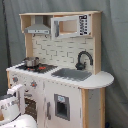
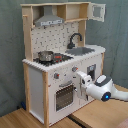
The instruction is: Play with the kitchen
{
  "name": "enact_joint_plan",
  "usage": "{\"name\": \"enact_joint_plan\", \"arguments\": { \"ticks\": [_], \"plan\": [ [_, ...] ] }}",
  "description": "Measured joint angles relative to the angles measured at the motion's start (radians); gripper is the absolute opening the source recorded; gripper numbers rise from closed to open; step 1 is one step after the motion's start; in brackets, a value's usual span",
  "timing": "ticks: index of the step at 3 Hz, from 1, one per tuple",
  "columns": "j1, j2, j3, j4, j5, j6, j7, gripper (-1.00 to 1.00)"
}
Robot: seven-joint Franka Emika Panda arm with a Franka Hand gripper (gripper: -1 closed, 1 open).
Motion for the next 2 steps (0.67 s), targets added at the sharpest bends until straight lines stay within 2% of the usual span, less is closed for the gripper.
{"name": "enact_joint_plan", "arguments": {
  "ticks": [1,2],
  "plan": [
    [-0.070,-0.003,-0.002,0.037,0.000,0.063,-0.025,1.00],
    [-0.099,-0.003,-0.012,0.069,0.000,0.096,-0.067,1.00]
  ]
}}
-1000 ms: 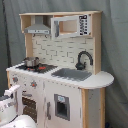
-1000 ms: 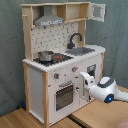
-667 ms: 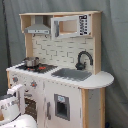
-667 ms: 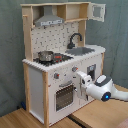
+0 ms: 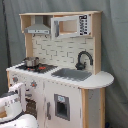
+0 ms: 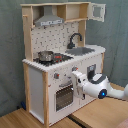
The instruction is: Play with the kitchen
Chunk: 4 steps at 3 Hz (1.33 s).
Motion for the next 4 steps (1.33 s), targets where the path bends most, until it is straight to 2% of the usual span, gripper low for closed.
{"name": "enact_joint_plan", "arguments": {
  "ticks": [1,2,4],
  "plan": [
    [0.000,0.000,0.000,0.000,0.000,0.000,-0.001,-1.00],
    [0.096,0.010,0.017,-0.026,0.001,-0.106,0.030,-1.00],
    [0.196,0.030,0.046,-0.013,0.005,-0.281,0.073,-1.00]
  ]
}}
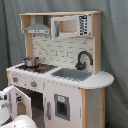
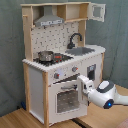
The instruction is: Play with the kitchen
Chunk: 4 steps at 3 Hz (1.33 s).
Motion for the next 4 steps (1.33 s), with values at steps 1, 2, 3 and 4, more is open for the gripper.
{"name": "enact_joint_plan", "arguments": {
  "ticks": [1,2,3,4],
  "plan": [
    [0.038,0.019,0.015,0.023,0.020,-0.094,0.002,-1.00],
    [0.071,0.023,0.031,0.053,0.050,-0.180,0.002,-1.00],
    [0.091,0.023,0.046,0.094,0.078,-0.274,0.001,-1.00],
    [0.098,0.023,0.060,0.148,0.101,-0.364,0.000,-1.00]
  ]
}}
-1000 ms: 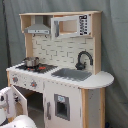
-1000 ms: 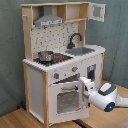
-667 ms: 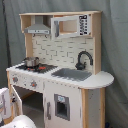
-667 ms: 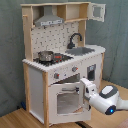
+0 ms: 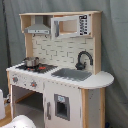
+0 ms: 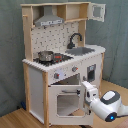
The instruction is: Play with the kitchen
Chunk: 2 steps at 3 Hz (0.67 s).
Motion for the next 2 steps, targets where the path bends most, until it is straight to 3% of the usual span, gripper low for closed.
{"name": "enact_joint_plan", "arguments": {
  "ticks": [1,2],
  "plan": [
    [-0.007,0.000,0.011,0.053,0.020,-0.082,-0.002,-1.00],
    [-0.008,0.000,0.010,0.060,0.023,-0.109,-0.007,-1.00]
  ]
}}
